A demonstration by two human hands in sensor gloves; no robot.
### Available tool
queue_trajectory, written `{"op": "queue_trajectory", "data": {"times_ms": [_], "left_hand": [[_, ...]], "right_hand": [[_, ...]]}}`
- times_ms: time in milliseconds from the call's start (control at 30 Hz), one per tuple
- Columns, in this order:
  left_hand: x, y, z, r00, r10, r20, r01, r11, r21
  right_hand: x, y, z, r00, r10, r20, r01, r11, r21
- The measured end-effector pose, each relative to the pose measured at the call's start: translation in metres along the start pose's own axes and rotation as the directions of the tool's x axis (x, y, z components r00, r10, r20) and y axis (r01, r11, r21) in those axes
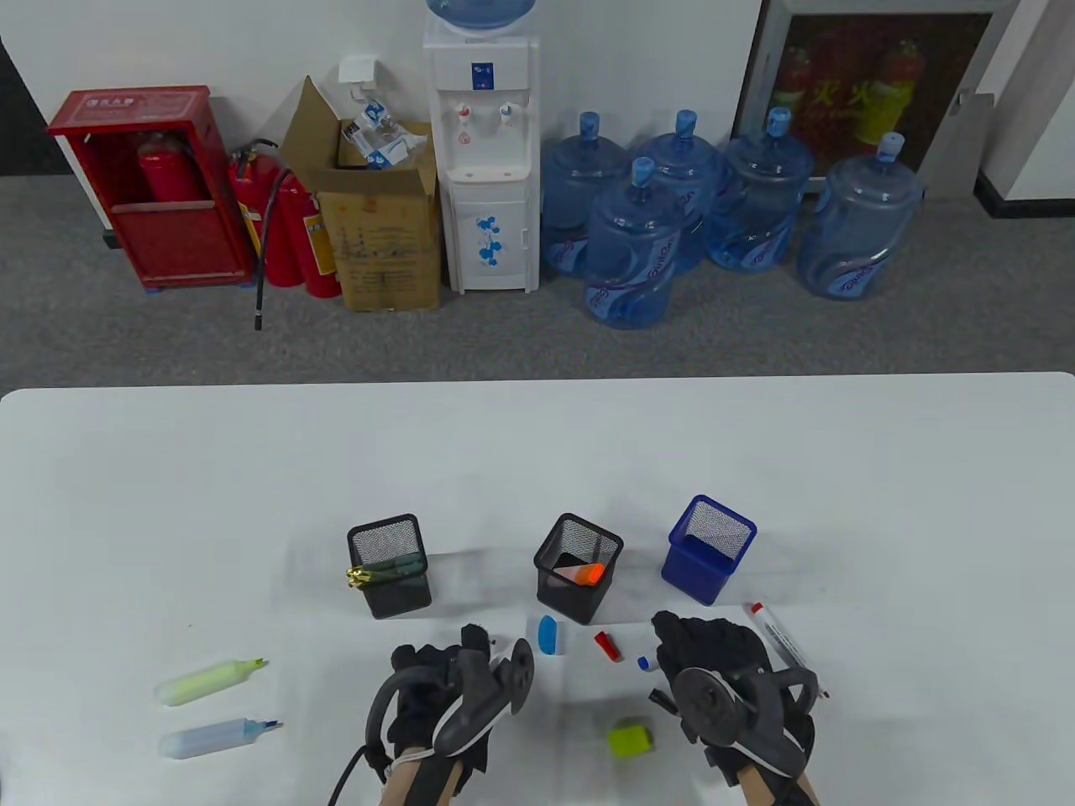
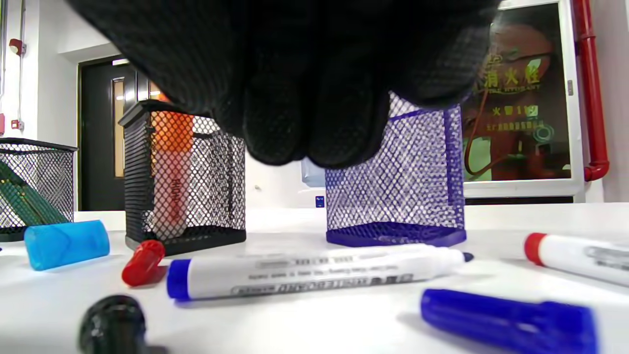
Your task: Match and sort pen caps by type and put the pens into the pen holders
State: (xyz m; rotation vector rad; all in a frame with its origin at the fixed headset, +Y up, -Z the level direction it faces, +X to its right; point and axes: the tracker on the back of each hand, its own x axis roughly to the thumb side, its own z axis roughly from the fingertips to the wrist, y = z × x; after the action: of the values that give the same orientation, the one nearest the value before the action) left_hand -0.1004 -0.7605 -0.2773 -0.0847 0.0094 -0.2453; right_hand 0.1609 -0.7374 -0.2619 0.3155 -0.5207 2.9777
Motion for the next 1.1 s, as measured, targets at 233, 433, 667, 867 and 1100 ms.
{"op": "queue_trajectory", "data": {"times_ms": [233, 433, 667, 867, 1100], "left_hand": [[-0.009, 0.003, 0.003, 0.999, 0.025, 0.03, -0.026, 0.999, 0.03], [-0.022, 0.012, 0.015, 0.965, 0.175, 0.193, -0.202, 0.971, 0.127], [-0.023, 0.014, 0.02, 0.937, 0.222, 0.269, -0.275, 0.945, 0.175], [-0.021, 0.01, 0.02, 0.935, 0.208, 0.287, -0.259, 0.953, 0.154], [-0.02, 0.01, 0.021, 0.931, 0.205, 0.303, -0.256, 0.957, 0.139]], "right_hand": [[-0.003, -0.004, -0.002, 0.999, 0.04, -0.001, -0.04, 0.998, 0.051], [-0.002, -0.001, -0.004, 0.999, 0.02, 0.035, -0.027, 0.978, 0.208], [0.008, 0.008, -0.003, 0.992, 0.084, 0.094, -0.108, 0.948, 0.299], [0.019, 0.016, -0.001, 0.979, 0.146, 0.143, -0.183, 0.936, 0.3], [0.023, 0.022, 0.0, 0.971, 0.175, 0.161, -0.217, 0.93, 0.298]]}}
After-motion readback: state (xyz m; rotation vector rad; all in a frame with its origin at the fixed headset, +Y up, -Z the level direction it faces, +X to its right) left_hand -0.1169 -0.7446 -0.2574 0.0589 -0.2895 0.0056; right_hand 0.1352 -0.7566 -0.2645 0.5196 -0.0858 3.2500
